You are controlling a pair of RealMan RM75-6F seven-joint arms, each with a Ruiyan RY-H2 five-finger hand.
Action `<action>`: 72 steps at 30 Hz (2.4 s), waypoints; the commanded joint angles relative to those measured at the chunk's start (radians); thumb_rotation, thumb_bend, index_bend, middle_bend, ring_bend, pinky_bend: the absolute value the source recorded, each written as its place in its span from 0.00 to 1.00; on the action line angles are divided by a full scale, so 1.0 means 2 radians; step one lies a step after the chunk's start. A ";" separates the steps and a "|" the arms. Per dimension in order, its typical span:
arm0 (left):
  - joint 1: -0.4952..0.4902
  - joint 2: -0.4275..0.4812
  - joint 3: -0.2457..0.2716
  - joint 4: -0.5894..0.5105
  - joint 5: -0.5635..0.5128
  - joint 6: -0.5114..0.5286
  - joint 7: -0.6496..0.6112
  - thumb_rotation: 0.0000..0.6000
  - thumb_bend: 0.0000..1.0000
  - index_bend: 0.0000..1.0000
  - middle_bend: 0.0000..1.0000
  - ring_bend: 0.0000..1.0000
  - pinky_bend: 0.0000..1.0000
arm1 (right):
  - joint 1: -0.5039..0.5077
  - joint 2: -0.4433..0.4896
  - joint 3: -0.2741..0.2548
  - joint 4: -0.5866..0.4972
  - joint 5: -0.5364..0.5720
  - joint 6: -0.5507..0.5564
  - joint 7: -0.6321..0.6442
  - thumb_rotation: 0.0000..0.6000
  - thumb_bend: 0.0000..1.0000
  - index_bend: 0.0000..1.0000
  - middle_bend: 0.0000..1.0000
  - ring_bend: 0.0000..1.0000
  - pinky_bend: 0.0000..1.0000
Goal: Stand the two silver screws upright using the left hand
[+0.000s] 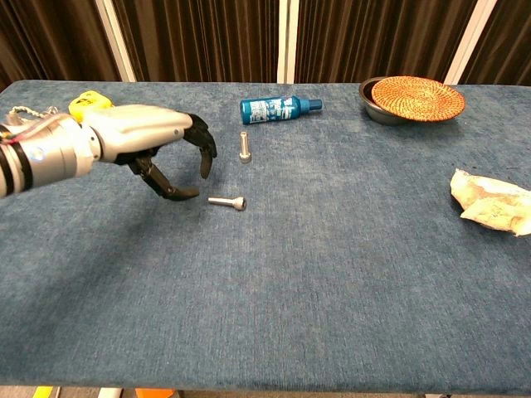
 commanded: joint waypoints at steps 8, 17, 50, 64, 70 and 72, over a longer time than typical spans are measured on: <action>0.002 -0.042 -0.005 0.040 0.000 0.006 0.009 1.00 0.31 0.45 0.21 0.03 0.00 | -0.003 0.001 -0.001 -0.003 -0.001 0.004 -0.003 1.00 0.14 0.12 0.21 0.04 0.09; 0.001 -0.074 -0.012 0.063 -0.005 0.001 0.011 1.00 0.31 0.48 0.21 0.03 0.00 | -0.004 0.002 -0.001 -0.007 0.001 0.005 -0.007 1.00 0.14 0.12 0.21 0.04 0.09; 0.010 -0.064 -0.028 0.059 -0.019 -0.006 0.015 1.00 0.38 0.55 0.22 0.03 0.00 | -0.006 0.004 -0.001 -0.009 0.001 0.007 -0.008 1.00 0.14 0.12 0.22 0.04 0.09; 0.005 -0.027 -0.029 0.031 -0.043 -0.008 0.057 1.00 0.38 0.56 0.22 0.03 0.00 | -0.006 0.003 -0.001 -0.008 0.000 0.006 -0.007 1.00 0.14 0.12 0.22 0.04 0.09; -0.001 -0.021 -0.030 0.024 -0.047 -0.007 0.071 1.00 0.38 0.55 0.22 0.03 0.00 | -0.006 0.004 -0.001 -0.008 0.002 0.006 -0.007 1.00 0.14 0.12 0.22 0.04 0.09; -0.003 -0.018 -0.031 0.021 -0.051 -0.007 0.075 1.00 0.38 0.55 0.22 0.03 0.00 | -0.006 0.003 -0.001 -0.008 0.003 0.006 -0.007 1.00 0.14 0.12 0.22 0.04 0.09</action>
